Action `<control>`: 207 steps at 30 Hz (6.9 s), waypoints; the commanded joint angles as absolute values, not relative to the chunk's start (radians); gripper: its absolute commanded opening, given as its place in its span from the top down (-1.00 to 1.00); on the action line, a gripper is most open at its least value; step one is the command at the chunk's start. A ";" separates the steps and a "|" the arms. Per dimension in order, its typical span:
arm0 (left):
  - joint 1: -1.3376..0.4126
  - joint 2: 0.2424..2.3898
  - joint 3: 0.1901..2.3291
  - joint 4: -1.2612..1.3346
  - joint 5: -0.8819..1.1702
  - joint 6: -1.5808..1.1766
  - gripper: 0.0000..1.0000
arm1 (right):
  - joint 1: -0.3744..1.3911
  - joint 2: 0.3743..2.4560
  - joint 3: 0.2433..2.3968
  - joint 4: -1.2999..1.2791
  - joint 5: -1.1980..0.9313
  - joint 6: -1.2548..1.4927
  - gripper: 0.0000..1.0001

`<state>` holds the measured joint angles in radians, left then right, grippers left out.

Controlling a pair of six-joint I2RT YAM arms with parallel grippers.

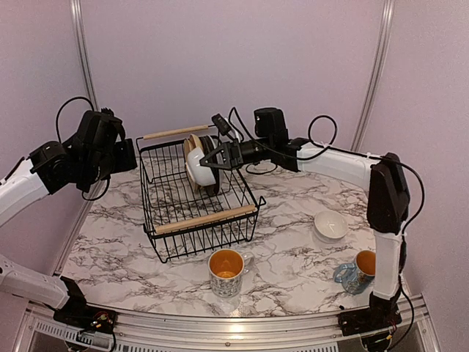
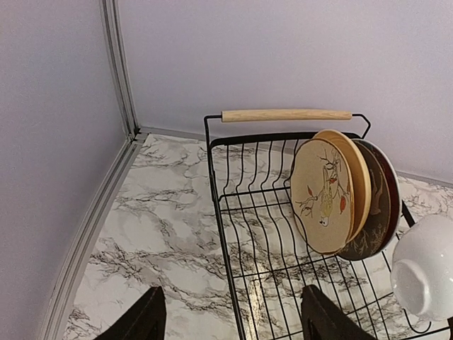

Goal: Load the mixed dishes into the dish rack
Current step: Move the dish rack to the center of the board, then place the bowl in the dish rack.

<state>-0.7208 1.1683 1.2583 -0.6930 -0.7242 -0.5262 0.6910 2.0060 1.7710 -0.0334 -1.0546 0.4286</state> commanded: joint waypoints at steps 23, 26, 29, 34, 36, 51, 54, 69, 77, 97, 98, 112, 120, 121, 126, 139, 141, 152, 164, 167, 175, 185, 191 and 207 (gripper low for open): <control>-0.601 1.193 1.214 -0.716 -0.625 -0.507 -0.35 | 0.844 2.352 1.965 0.254 -0.847 0.970 1.00; -0.601 1.191 1.209 -0.714 -0.613 -0.511 -0.35 | 0.865 2.364 1.967 0.237 -0.815 0.972 1.00; -0.601 1.182 1.210 -0.715 -0.605 -0.511 -0.35 | 0.883 2.381 1.955 0.272 -0.800 1.017 1.00; -0.601 1.163 1.215 -0.730 -0.602 -0.509 -0.35 | 0.894 2.420 1.926 0.384 -0.808 1.131 1.00; -0.601 1.158 1.220 -0.739 -0.603 -0.509 -0.35 | 0.895 2.432 1.934 0.377 -0.796 1.135 1.00; -0.584 1.175 1.188 -0.742 -0.540 -0.594 -0.36 | 0.910 2.399 1.969 0.248 -0.760 1.033 1.00; -0.567 1.245 1.203 -0.735 -0.438 -0.651 -0.26 | 0.910 2.345 1.980 0.203 -0.756 0.941 1.00; -0.500 1.400 1.186 -0.726 -0.362 -0.714 0.26 | 0.908 2.221 2.007 0.044 -0.766 0.651 1.00; -0.495 1.459 1.186 -0.676 -0.323 -0.698 0.37 | 0.888 2.173 1.977 0.010 -0.783 0.613 1.00; -0.488 1.375 1.390 -0.686 -0.332 -0.520 -0.12 | 0.783 2.101 1.882 0.144 -0.956 0.632 1.00; -0.481 1.392 1.399 -0.712 -0.326 -0.534 -0.11 | 0.782 2.095 1.880 0.129 -0.946 0.614 1.00; -0.469 1.544 1.356 -0.773 -0.321 -0.650 0.40 | 0.782 2.021 1.846 0.044 -0.903 0.513 1.00; -0.469 1.596 1.337 -0.791 -0.332 -0.642 0.56 | 0.782 2.011 1.817 0.058 -0.907 0.525 1.00; -0.469 1.599 1.337 -0.792 -0.334 -0.642 0.61 | 0.781 2.010 1.816 0.059 -0.908 0.527 1.00; -0.471 1.605 1.337 -0.799 -0.327 -0.640 0.65 | 0.782 2.002 1.803 0.066 -0.909 0.530 1.00; -0.466 1.626 1.346 -0.821 -0.315 -0.625 0.67 | 0.781 2.003 1.778 0.087 -0.905 0.550 1.00; -0.467 1.642 1.345 -0.820 -0.307 -0.627 0.80 | 0.781 1.998 1.772 0.087 -0.901 0.548 1.00; -0.529 1.634 1.363 -0.796 -0.252 -0.637 1.00 | 0.780 1.979 1.715 0.118 -0.875 0.582 1.00; -0.688 1.629 1.355 -0.790 -0.277 -0.703 1.00 | 0.793 2.052 1.645 0.233 -0.861 0.764 1.00; -0.704 1.617 1.339 -0.775 -0.279 -0.714 1.00 | 0.810 2.080 1.652 0.232 -0.861 0.782 1.00; -0.745 1.609 1.349 -0.760 -0.277 -0.742 1.00 | 0.849 2.138 1.618 0.278 -0.848 0.887 1.00; -0.751 1.617 1.334 -0.750 -0.281 -0.749 1.00 | 0.852 2.165 1.510 0.400 -0.813 1.109 1.00; -0.750 1.616 1.338 -0.750 -0.284 -0.740 1.00 | 0.860 2.202 1.567 0.311 -0.782 1.088 1.00; -0.752 1.596 1.347 -0.753 -0.295 -0.728 1.00 | 0.842 2.226 1.473 0.361 -0.760 1.242 1.00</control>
